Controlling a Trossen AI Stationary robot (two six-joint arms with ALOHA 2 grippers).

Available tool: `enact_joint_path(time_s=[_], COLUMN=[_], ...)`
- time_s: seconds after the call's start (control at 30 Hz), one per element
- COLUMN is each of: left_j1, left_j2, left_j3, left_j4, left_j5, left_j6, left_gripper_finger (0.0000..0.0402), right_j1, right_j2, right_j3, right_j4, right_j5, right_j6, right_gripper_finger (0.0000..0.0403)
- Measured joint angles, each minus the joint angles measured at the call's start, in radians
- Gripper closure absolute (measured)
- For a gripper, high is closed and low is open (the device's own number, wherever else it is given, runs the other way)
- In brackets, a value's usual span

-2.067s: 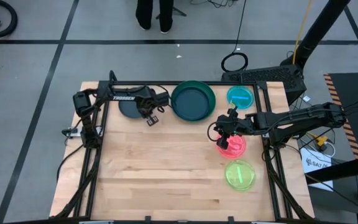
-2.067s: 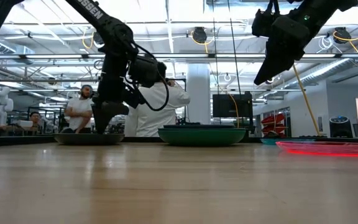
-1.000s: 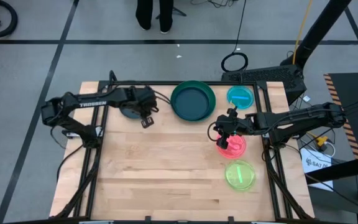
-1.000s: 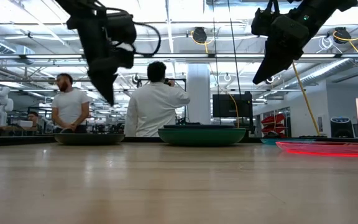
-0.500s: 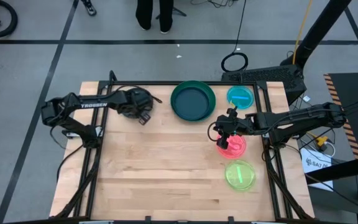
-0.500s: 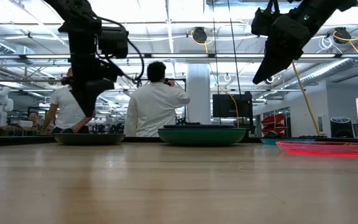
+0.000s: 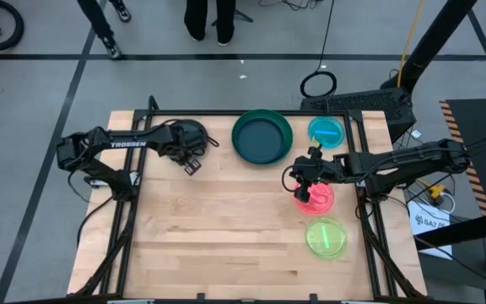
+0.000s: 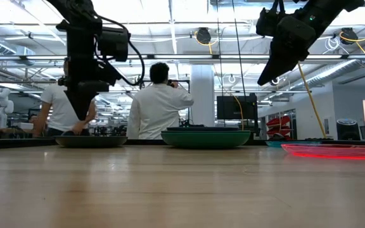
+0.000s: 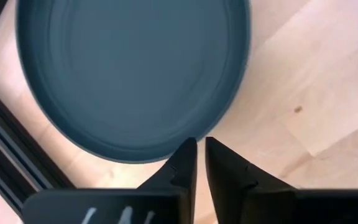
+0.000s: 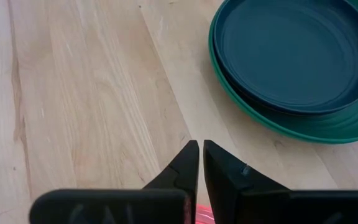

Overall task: Stack plastic plates
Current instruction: Stack the dark blue plate on top of the dark blue plate

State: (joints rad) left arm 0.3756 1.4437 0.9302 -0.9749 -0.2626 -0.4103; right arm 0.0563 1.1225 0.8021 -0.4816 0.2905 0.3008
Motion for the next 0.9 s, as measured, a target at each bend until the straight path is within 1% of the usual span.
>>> enact_joint_path(time_s=[0.1, 0.27, 0.4, 0.6, 0.9], left_j1=[0.001, 0.000, -0.001, -0.018, -0.003], left_j2=[0.000, 0.000, 0.007, 0.078, 0.200], left_j3=[0.000, 0.000, 0.000, 0.001, 0.002], left_j4=[0.000, 0.001, 0.040, 0.123, 0.219], left_j5=[0.000, 0.000, 0.000, 0.019, 0.018], left_j6=[0.008, 0.035, 0.018, 0.031, 0.081], left_gripper_finger=[0.0337, 0.0280, 0.0247, 0.0238, 0.0238], right_j1=[0.000, 0.000, 0.000, 0.000, 0.000], right_j2=[0.000, 0.000, 0.000, 0.000, 0.000], right_j3=[0.000, 0.000, 0.000, 0.000, 0.000], right_j4=[0.009, 0.023, 0.022, 0.022, 0.022], right_j5=[0.000, 0.000, 0.000, 0.000, 0.000], right_j6=[0.000, 0.000, 0.000, 0.000, -0.002], right_gripper_finger=[0.0385, 0.0385, 0.0385, 0.0385, 0.0385])
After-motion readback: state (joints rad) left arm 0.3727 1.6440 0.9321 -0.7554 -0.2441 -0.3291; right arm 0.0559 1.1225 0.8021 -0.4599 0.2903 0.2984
